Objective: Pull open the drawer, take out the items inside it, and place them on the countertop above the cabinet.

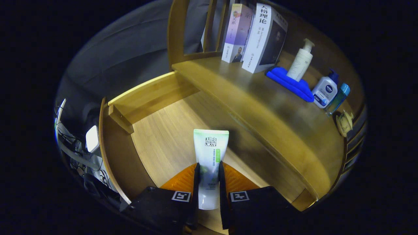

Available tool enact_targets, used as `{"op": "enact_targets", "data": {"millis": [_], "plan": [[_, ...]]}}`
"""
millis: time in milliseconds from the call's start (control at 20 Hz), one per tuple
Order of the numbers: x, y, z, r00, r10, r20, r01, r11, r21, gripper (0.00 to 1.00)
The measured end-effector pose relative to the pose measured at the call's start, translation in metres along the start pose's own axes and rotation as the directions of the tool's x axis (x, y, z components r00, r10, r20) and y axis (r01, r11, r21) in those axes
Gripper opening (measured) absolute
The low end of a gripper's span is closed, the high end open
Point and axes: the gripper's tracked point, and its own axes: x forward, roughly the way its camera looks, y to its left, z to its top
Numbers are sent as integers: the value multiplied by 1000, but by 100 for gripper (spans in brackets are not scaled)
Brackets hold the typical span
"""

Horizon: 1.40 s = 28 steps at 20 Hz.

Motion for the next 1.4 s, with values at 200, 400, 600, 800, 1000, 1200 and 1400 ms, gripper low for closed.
{"op": "enact_targets", "data": {"millis": [200, 400, 600, 800, 1000, 1200, 1400], "plan": [[-20, -9, 21, 998, -16, 65, 13, 999, 43, 30], [-27, -9, 21, 997, -8, 70, 5, 999, 45, 29], [-33, 0, 17, 997, 16, 80, -18, 999, 28, 29], [-42, 7, 27, 992, 36, 118, -39, 999, 21, 29], [-52, -7, 47, 984, 3, 178, -11, 999, 46, 30], [-56, -34, 61, 971, -73, 227, 47, 992, 117, 30], [-50, -76, 74, 962, -172, 213, 130, 972, 196, 30]]}}
